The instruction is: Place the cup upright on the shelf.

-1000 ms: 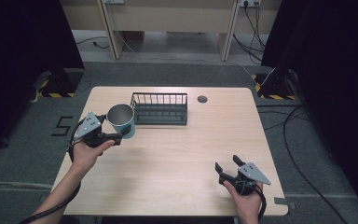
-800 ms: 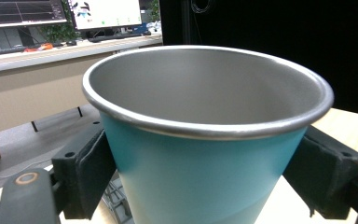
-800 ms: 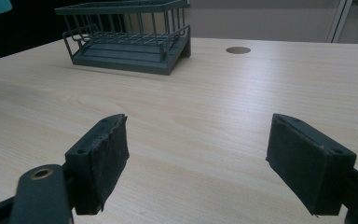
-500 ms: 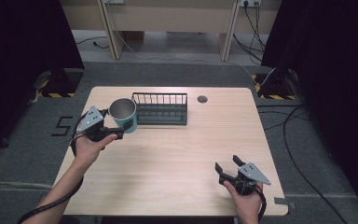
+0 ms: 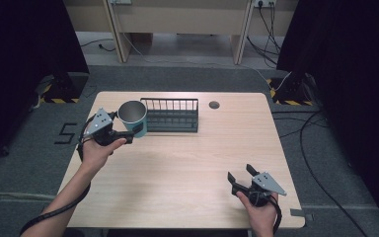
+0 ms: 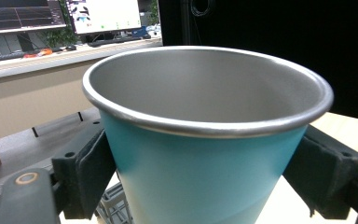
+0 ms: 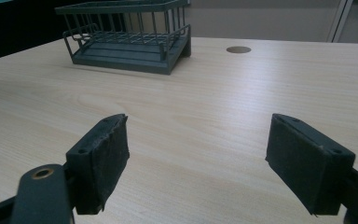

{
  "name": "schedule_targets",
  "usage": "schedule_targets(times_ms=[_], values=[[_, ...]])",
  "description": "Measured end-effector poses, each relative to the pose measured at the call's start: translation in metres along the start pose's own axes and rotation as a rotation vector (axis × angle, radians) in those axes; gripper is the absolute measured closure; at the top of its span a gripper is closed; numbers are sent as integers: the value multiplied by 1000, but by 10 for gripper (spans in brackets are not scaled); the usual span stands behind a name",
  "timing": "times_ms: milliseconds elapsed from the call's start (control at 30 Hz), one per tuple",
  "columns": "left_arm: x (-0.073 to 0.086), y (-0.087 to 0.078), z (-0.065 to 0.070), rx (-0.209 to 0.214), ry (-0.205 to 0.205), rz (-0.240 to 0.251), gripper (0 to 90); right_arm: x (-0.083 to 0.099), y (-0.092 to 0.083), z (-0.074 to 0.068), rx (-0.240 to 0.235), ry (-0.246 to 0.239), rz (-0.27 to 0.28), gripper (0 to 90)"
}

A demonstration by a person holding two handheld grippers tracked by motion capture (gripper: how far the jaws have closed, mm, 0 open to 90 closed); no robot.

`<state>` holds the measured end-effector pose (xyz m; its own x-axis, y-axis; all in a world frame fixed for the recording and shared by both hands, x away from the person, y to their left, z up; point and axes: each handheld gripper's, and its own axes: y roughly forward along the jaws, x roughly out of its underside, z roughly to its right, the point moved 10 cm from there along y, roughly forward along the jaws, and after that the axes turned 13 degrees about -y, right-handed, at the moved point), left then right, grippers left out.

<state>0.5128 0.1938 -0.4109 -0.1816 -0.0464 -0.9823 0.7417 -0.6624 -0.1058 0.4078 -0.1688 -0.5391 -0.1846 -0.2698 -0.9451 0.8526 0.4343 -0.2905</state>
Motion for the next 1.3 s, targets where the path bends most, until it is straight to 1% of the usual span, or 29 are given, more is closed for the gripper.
schedule_targets(times_ms=[267,300,467,633,1033,1300], values=[[-5,7,0,2,2,0,152,0,0,0,0,0,-1,217],[-7,8,0,5,-3,4,152,0,0,0,-1,1,-1,218],[-10,12,0,4,-2,7,152,1,0,0,-1,2,-1,218],[-13,16,-2,-2,-6,16,152,1,0,0,-1,2,-1,220],[-18,26,-3,-6,-3,19,152,1,0,0,-2,1,-1,221],[-21,33,-3,-6,-7,22,152,1,1,0,-1,-5,-1,221]])
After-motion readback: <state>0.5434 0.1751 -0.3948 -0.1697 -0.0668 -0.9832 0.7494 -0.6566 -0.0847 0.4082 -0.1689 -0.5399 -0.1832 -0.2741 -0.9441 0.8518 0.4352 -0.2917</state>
